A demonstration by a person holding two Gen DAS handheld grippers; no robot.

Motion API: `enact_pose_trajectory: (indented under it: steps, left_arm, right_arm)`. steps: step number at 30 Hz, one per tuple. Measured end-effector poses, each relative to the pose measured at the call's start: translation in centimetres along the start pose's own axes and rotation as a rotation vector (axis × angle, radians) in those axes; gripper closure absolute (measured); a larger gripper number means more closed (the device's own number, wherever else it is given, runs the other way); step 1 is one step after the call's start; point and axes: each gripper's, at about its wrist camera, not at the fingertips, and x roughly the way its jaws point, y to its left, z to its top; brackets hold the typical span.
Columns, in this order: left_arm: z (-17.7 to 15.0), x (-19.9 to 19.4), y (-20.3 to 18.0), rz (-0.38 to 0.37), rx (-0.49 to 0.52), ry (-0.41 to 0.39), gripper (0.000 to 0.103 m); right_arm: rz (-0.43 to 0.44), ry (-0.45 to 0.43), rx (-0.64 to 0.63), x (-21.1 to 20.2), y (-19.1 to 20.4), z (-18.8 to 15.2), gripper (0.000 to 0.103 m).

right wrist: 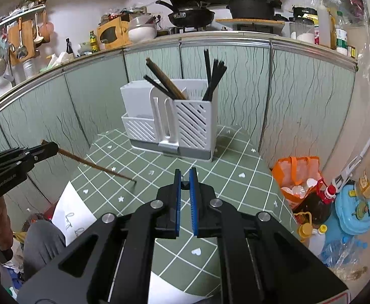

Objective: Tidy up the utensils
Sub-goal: 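Lift the wooden chopstick and carry it toward the holder while the right tool carries the black one, then insert the wooden chopstick into the holder while the right tool inserts the black chopstick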

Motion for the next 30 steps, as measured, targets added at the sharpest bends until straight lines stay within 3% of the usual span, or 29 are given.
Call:
enact_pose_trajectory:
  steps: [10, 16, 30]
  left_arm:
    - [1.5, 0.3, -0.1, -0.014, 0.011, 0.001, 0.095]
    - [3.6, -0.4, -0.2, -0.032, 0.021, -0.008, 0.095]
    - [13.0, -2.7, -1.9, -0.144, 0.071, -0.086, 0.095]
  right_arm:
    - [0.018, -0.028, 0.008, -0.6, -0.2, 2.2, 0.097]
    - [0.0, -0.038, -0.002, -1.7, 0.0, 5.3, 0.097]
    - [-0.024, -0.117, -0.026, -5.3, -0.3, 14.5, 0.097]
